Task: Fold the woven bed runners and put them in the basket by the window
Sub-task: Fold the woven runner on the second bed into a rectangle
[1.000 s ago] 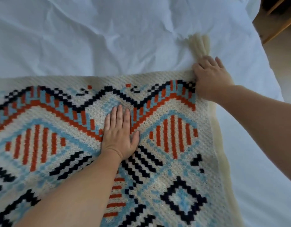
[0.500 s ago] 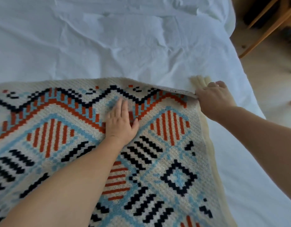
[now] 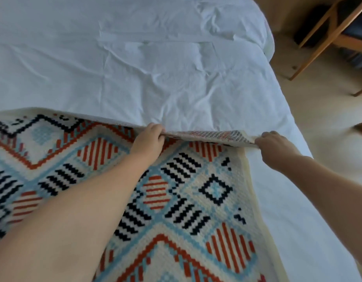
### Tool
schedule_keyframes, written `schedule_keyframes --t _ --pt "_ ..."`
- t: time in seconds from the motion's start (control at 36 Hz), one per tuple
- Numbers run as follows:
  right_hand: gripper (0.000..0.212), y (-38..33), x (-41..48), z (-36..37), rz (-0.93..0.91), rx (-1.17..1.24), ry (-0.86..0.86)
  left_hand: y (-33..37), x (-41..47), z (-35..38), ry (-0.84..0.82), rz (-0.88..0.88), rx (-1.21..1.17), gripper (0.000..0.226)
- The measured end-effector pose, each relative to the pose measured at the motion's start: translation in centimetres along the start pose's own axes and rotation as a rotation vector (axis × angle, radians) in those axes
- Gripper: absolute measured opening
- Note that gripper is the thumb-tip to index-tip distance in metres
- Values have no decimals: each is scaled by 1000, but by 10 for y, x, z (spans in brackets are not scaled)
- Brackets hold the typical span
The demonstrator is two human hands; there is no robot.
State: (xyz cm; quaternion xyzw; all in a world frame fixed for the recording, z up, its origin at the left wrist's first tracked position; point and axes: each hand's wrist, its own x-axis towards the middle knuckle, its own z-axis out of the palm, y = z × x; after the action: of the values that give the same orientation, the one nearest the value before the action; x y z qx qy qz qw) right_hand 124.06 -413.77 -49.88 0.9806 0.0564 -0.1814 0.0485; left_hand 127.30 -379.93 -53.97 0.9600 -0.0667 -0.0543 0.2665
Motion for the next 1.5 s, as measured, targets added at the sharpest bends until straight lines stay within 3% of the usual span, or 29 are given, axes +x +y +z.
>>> schedule_keyframes --t 0.28,0.56,0.86,1.14,1.5 --pt "32 5 -84 12 -23 104 -103 29 -128 -11 -38 -90 -54 21" --pt "33 19 -167 23 -133 37 -106 62 -238 0 -72 -170 -6 29" --pt "37 19 -270 62 -194 -55 -134 73 -329 19 -76 -104 -34 27" --pt "36 21 -329 101 -335 -141 -189 85 -419 51 -78 -214 -56 24" --pt "30 22 -360 180 -365 -242 -222 85 -462 117 -130 -341 -81 23"
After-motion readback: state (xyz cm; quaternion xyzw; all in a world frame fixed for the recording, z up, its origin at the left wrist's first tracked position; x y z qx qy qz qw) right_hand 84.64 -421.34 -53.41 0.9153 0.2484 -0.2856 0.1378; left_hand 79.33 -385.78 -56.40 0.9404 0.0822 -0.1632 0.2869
